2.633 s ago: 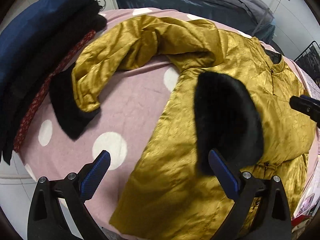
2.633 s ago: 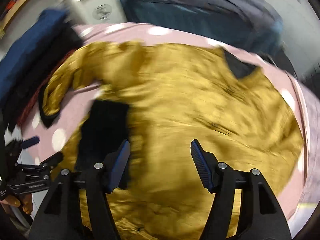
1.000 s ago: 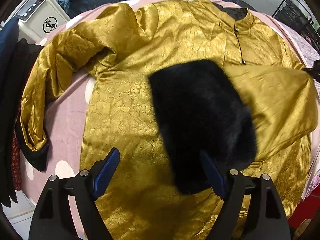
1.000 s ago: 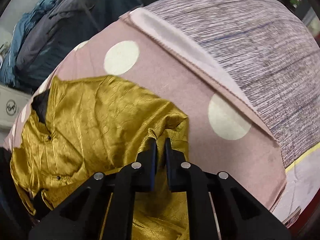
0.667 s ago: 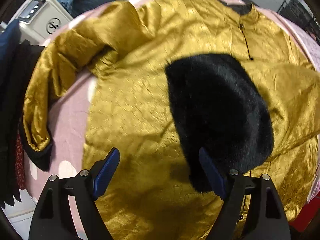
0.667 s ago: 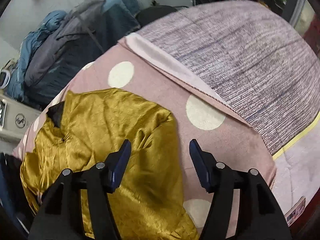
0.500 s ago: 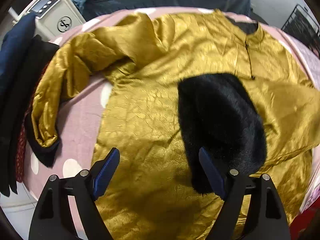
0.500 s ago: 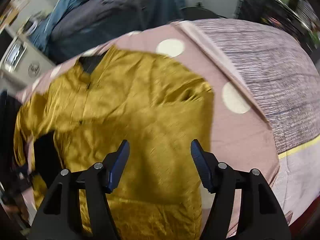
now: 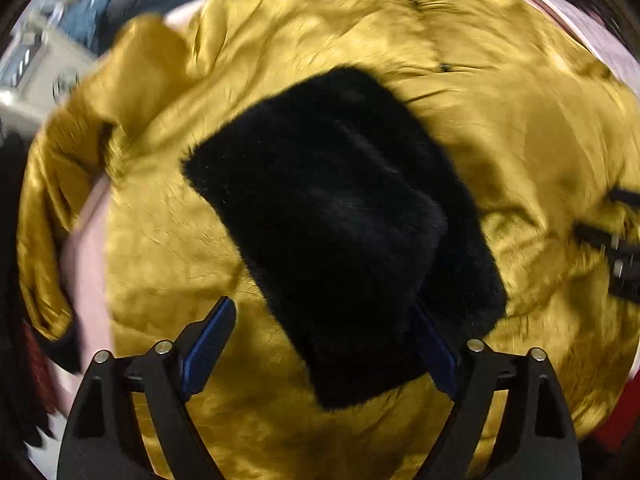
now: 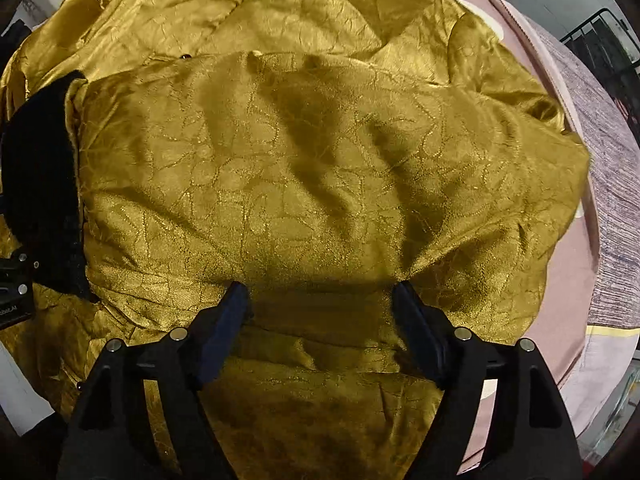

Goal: Fold large clothes
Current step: 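Lay the sleeve flat on the jacket and open the right tool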

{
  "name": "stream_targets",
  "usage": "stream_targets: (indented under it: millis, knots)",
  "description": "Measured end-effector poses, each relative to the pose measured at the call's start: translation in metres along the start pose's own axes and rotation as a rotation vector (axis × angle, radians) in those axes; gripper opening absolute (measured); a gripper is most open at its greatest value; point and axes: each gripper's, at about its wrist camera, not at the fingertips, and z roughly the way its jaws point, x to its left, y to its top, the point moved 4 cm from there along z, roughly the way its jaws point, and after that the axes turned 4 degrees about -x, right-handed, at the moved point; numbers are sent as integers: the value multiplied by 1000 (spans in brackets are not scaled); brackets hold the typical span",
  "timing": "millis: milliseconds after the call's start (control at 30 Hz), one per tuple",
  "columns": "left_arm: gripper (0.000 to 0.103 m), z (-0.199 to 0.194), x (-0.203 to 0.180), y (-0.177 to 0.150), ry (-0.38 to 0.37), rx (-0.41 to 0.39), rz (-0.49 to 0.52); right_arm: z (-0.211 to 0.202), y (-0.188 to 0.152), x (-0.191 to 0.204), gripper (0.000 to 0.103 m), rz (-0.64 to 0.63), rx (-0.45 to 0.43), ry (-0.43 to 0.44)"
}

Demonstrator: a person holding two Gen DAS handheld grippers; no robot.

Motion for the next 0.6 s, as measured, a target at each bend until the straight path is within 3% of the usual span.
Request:
stream_targets:
  millis: [133, 300, 600]
  knots:
    - [98, 8, 12, 6, -26, 29, -63, 6, 5, 8, 82, -3, 22, -26]
    - [97, -14, 19, 4, -24, -39, -58, -14, 6, 9, 82, 58, -21, 0]
    - [96, -47, 55, -18, -69, -125, -192, -62, 0, -3, 82, 139, -139, 28]
